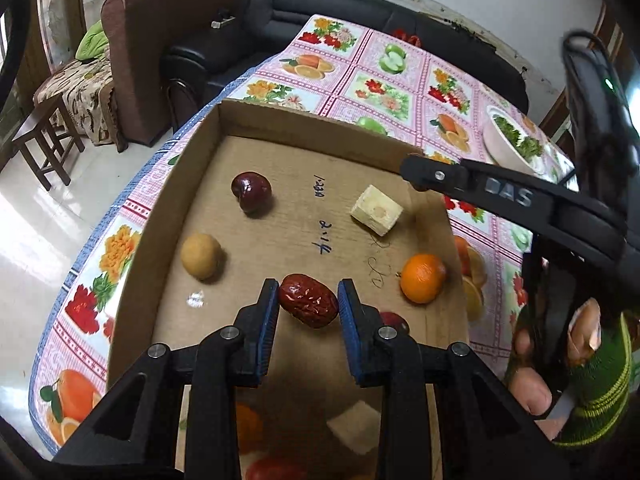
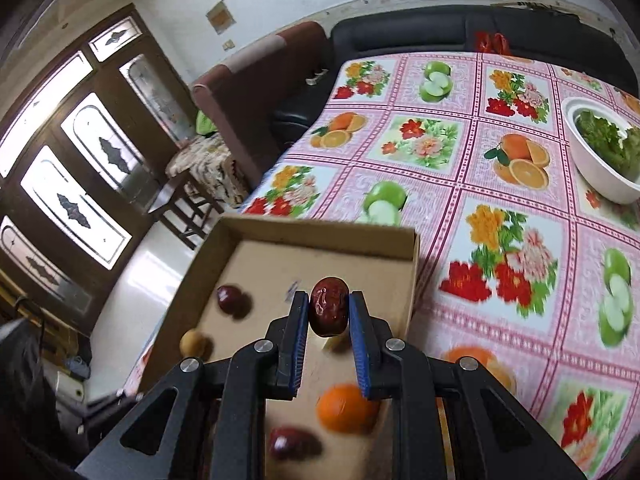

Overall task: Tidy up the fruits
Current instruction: 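Carry both held red dates over the cardboard tray and lower them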

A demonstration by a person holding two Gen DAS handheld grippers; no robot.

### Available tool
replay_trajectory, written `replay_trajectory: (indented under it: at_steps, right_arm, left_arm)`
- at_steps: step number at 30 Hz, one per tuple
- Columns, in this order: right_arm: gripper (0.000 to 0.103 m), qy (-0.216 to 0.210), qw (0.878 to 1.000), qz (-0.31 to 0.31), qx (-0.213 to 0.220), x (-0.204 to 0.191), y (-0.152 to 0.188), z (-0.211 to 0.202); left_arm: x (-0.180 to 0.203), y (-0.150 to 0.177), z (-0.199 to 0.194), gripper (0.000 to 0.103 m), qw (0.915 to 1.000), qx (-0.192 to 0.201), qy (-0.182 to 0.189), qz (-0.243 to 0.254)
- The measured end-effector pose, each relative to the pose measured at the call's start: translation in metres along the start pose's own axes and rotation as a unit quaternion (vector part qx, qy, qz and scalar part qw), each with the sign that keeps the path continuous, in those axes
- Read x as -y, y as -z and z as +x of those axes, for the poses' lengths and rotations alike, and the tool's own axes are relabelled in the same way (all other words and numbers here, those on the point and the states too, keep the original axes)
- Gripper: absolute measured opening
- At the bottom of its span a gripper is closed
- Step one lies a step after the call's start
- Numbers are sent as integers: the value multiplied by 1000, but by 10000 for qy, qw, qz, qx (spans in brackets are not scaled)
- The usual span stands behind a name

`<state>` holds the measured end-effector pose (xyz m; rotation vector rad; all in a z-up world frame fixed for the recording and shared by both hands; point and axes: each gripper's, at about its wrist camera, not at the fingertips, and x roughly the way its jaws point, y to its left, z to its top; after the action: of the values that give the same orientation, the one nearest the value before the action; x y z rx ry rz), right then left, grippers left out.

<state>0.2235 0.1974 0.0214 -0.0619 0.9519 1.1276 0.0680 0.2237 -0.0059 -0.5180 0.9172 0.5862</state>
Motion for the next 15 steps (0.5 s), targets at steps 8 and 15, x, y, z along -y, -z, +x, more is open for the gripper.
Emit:
replay_trajectory:
  at_steps: [8,15]
  right_arm:
    - [20,304,9992,-108,-239,1,-15,40]
    - [22,374,9982,-173,-443,0,-14,55]
  left_arm:
    - [6,-5,22,27,9996,-198,-210,20]
    - [4,-6,28,28,9988,-380,-298,-31]
